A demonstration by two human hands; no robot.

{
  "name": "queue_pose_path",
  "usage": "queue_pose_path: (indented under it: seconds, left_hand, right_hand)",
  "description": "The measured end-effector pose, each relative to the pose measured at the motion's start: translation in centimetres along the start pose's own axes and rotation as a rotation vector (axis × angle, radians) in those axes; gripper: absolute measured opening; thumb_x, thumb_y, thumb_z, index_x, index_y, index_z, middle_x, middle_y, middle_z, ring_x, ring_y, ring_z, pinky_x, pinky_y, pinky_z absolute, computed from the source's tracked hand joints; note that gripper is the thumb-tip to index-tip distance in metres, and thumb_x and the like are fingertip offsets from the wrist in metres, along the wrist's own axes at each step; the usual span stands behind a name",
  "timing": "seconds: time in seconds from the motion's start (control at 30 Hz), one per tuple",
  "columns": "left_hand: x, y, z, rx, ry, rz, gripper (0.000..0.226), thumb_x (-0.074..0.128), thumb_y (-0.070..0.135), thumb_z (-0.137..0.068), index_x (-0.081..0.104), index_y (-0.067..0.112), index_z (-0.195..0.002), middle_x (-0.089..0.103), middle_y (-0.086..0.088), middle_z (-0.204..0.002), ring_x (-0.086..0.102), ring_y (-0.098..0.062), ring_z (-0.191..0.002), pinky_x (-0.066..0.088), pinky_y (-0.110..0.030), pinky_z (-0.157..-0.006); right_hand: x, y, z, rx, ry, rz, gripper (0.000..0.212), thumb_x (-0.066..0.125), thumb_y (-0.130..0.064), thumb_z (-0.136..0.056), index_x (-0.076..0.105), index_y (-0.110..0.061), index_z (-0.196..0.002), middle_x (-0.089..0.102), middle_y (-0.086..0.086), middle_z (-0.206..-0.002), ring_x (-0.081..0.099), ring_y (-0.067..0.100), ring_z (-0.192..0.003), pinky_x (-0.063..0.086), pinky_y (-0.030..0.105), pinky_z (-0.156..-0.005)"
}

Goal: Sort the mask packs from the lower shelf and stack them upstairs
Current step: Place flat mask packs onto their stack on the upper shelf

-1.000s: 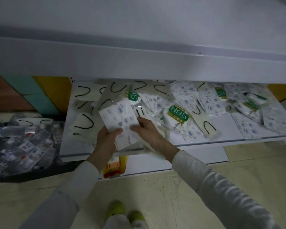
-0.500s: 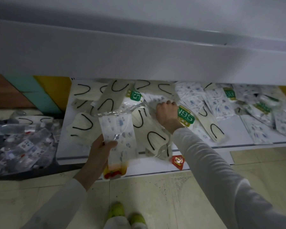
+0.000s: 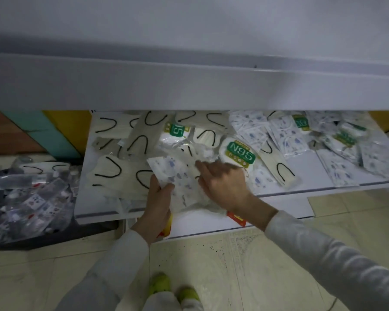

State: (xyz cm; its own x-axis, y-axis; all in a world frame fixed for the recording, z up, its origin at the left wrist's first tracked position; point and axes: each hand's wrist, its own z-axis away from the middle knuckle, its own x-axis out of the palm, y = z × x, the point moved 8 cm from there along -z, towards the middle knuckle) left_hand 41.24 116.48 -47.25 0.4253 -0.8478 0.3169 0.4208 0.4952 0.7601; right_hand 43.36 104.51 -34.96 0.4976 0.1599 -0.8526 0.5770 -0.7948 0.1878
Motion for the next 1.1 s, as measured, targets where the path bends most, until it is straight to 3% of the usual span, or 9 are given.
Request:
queue_pose_path:
  seconds: [0.13, 0.23, 0.4, 0.6, 0.7, 0.8, 0.87, 1.0, 1.1]
  left_hand:
    - [2.2, 0.2, 1.0, -0.075, 0.031, 0.265, 0.036, 0.038, 0.028, -0.101, 0.047, 0.015, -0.134, 0.061, -0.01, -0.117, 0.062, -0.023, -0.093, 0.055, -0.033, -0.071]
    - [4.0, 0.2, 1.8, -0.188, -0.071, 0.395, 0.05, 0.039, 0.048, -0.095, 0.05, 0.014, -0.131, 0.062, -0.008, -0.119, 0.061, -0.024, -0.101, 0.051, -0.032, -0.075]
    - [3.2, 2.4, 4.0, 0.064, 0.035, 0.139, 0.036, 0.057, -0.003, -0.085, 0.059, 0.008, -0.12, 0.067, -0.008, -0.095, 0.064, -0.027, -0.086, 0.052, -0.026, -0.058]
    - [3.8, 5.4, 9.9, 0.161, -0.01, 0.171, 0.034, 0.057, 0.009, -0.09, 0.053, 0.013, -0.123, 0.065, -0.001, -0.105, 0.066, -0.018, -0.09, 0.056, -0.026, -0.066]
    - [5.2, 5.5, 13.5, 0.096, -0.089, 0.366, 0.035, 0.06, 0.008, -0.083, 0.062, 0.02, -0.115, 0.068, -0.009, -0.113, 0.067, -0.028, -0.098, 0.057, -0.039, -0.072]
    - [4.6, 8.3, 17.0, 0.18, -0.137, 0.322, 0.072, 0.093, 0.026, -0.038, 0.066, 0.019, -0.104, 0.07, -0.008, -0.109, 0.066, -0.031, -0.1, 0.056, -0.048, -0.077]
    - [2.6, 11.3, 18.8, 0.249, -0.106, 0.222, 0.099, 0.095, 0.032, -0.009, 0.064, 0.016, -0.102, 0.074, -0.003, -0.096, 0.069, -0.026, -0.092, 0.059, -0.041, -0.067]
    - [1.8, 21.3, 22.6, 0.512, -0.065, -0.159, 0.038, 0.085, 0.019, -0.053, 0.062, 0.015, -0.084, 0.07, 0.006, -0.069, 0.067, -0.026, -0.078, 0.051, -0.032, -0.065]
    - [4.1, 30.2, 24.9, 0.81, -0.182, -0.158, 0.035, 0.078, 0.004, -0.067, 0.062, 0.019, -0.094, 0.073, 0.013, -0.077, 0.07, -0.008, -0.074, 0.056, -0.022, -0.061]
  right_hand:
    - [-1.1, -2.9, 1.8, -0.101, 0.012, -0.069, 0.015, 0.061, -0.016, -0.081, 0.072, -0.012, -0.091, 0.07, 0.001, -0.079, 0.06, 0.018, -0.058, 0.041, 0.025, -0.045]
    - [-1.4, -3.3, 2.2, -0.117, 0.001, -0.083, 0.016, 0.063, -0.013, -0.079, 0.071, -0.011, -0.092, 0.069, 0.002, -0.081, 0.061, 0.02, -0.061, 0.042, 0.027, -0.048]
    - [-5.1, -2.9, 2.6, -0.065, 0.032, -0.298, 0.032, 0.062, -0.036, -0.083, 0.072, -0.01, -0.098, 0.071, 0.002, -0.091, 0.064, 0.021, -0.08, 0.048, 0.031, -0.069]
    - [-8.1, 3.6, 6.1, 0.889, -0.031, -0.901, 0.058, 0.076, -0.049, -0.072, 0.053, -0.019, -0.116, 0.058, -0.003, -0.112, 0.057, 0.013, -0.101, 0.049, 0.024, -0.079]
    - [-7.4, 1.2, 6.9, 1.182, -0.068, -1.667, 0.016, 0.075, -0.016, -0.078, 0.069, -0.014, -0.093, 0.071, 0.012, -0.098, 0.068, 0.028, -0.088, 0.053, 0.028, -0.069]
    - [-10.9, 2.1, 5.5, 1.093, -0.049, -1.601, 0.045, 0.088, -0.028, -0.057, 0.064, 0.005, -0.076, 0.058, 0.038, -0.08, 0.062, 0.042, -0.075, 0.047, 0.037, -0.071]
    - [-15.2, 3.5, 2.5, 0.914, 0.039, -1.58, 0.017, 0.083, -0.018, -0.068, 0.07, -0.007, -0.07, 0.055, 0.036, -0.071, 0.06, 0.027, -0.065, 0.047, 0.031, -0.066]
    - [-25.0, 5.0, -5.6, 0.43, 0.114, -1.462, 0.024, 0.068, -0.002, -0.08, 0.067, -0.023, -0.068, 0.06, -0.002, -0.06, 0.057, 0.011, -0.059, 0.044, 0.021, -0.058]
    - [-28.7, 6.6, -11.1, 0.3, 0.186, -1.336, 0.021, 0.064, -0.002, -0.078, 0.065, -0.023, -0.074, 0.063, -0.008, -0.071, 0.058, 0.011, -0.065, 0.045, 0.024, -0.059]
